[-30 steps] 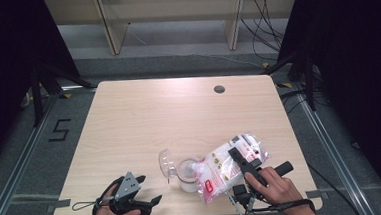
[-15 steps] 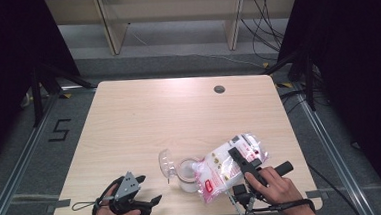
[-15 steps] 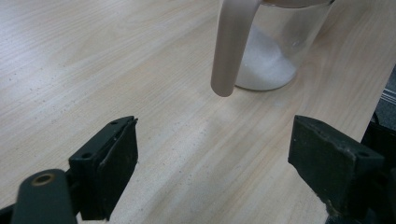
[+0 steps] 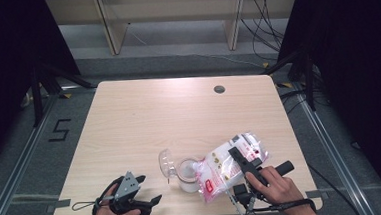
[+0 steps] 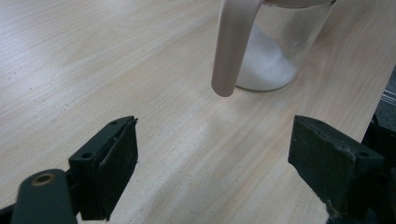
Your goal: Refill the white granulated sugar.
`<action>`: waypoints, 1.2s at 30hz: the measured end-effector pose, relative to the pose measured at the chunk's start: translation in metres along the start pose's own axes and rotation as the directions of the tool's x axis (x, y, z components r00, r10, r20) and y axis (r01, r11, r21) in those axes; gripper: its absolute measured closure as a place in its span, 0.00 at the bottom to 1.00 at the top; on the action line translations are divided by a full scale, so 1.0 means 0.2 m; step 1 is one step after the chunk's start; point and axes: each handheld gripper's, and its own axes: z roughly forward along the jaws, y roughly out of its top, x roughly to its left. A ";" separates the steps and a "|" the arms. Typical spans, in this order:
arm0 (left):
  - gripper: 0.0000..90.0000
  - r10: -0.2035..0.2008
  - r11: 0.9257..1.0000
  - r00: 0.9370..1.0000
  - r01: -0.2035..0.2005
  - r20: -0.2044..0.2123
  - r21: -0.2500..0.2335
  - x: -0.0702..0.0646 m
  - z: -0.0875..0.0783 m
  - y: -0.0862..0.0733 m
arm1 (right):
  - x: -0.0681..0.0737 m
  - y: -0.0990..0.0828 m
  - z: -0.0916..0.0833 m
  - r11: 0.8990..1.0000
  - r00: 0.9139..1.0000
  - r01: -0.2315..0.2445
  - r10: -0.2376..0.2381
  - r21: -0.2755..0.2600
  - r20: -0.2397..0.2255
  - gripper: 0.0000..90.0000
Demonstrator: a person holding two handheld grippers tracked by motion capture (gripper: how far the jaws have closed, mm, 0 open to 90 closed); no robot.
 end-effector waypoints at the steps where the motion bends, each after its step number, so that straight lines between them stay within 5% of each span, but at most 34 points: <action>1: 0.17 0.022 1.000 1.000 -0.022 0.002 0.018 0.01 -0.01 0.00 | 0.00 0.00 0.00 1.000 1.000 0.002 -0.002 -0.001 0.000 0.67; 6: 0.17 0.030 1.000 1.000 -0.030 -0.002 0.004 0.01 0.00 0.00 | 0.00 0.00 0.00 1.000 1.000 0.005 -0.005 0.002 0.000 0.67; 8: 0.17 0.021 1.000 1.000 -0.021 -0.002 0.005 0.01 -0.01 0.00 | -0.02 0.01 0.00 0.999 0.999 0.041 -0.041 -0.004 -0.002 0.67; 14: 0.17 0.008 1.000 1.000 -0.008 -0.003 0.002 0.00 0.00 0.00 | -0.01 0.01 -0.01 1.000 1.000 0.004 -0.004 0.005 -0.004 0.67; 16: 0.17 0.023 1.000 1.000 -0.023 -0.004 0.017 0.01 -0.01 0.00 | -0.02 0.01 0.00 0.999 0.999 0.039 -0.039 -0.003 0.002 0.67; 29: 0.17 0.031 0.999 1.000 -0.031 -0.007 0.022 0.01 -0.01 0.00 | -0.02 0.01 -0.01 1.000 1.000 0.023 -0.023 0.003 0.011 0.67; 36: 0.17 0.002 1.000 1.000 -0.002 -0.001 -0.001 0.00 0.00 0.00 | -0.02 0.00 -0.01 0.999 0.999 0.034 -0.033 -0.010 0.023 0.67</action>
